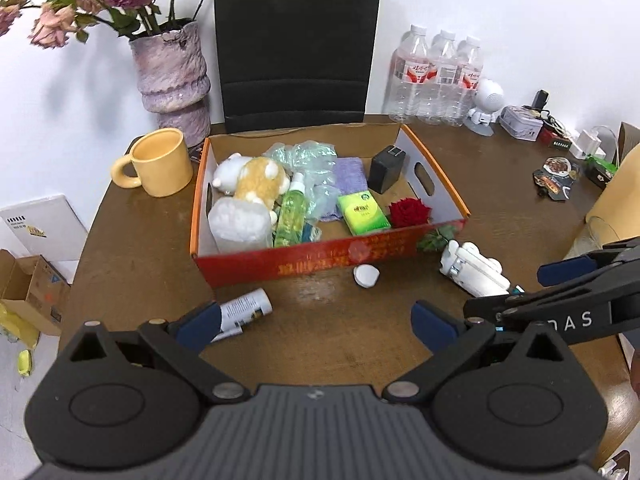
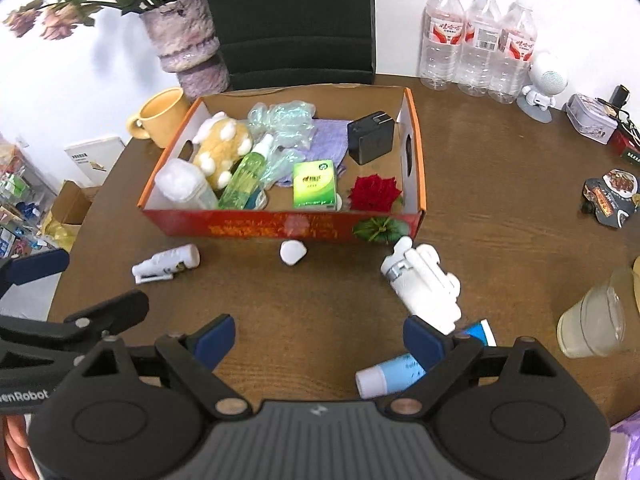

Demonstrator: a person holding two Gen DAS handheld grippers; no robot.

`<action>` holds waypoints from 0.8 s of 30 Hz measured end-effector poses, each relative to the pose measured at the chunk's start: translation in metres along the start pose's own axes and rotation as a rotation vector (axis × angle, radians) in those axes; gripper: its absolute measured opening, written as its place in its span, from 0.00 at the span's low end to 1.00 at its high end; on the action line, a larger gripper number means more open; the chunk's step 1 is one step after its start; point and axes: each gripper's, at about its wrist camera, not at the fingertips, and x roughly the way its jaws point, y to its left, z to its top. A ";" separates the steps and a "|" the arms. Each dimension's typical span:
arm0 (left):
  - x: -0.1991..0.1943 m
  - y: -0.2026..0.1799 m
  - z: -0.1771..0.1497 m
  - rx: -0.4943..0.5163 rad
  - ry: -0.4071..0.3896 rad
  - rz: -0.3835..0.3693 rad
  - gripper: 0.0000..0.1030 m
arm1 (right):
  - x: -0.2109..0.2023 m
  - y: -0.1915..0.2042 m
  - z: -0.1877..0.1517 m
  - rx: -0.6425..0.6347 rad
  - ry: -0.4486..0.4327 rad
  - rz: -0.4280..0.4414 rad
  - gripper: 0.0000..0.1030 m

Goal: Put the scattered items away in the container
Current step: 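Raise both tools away from the box back over the table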

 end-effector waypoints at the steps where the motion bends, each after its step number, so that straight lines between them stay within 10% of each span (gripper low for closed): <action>1: -0.002 0.000 -0.006 -0.004 -0.014 -0.001 1.00 | -0.002 0.000 -0.006 0.003 -0.012 0.004 0.88; 9: -0.006 -0.008 -0.088 0.000 -0.252 0.040 1.00 | 0.011 0.005 -0.077 -0.046 -0.196 -0.007 0.89; 13: 0.012 -0.016 -0.143 0.029 -0.379 0.213 1.00 | 0.040 0.006 -0.118 -0.043 -0.256 -0.007 0.89; 24: 0.064 -0.003 -0.192 -0.020 -0.276 0.187 1.00 | 0.096 0.011 -0.177 -0.060 -0.369 -0.045 0.91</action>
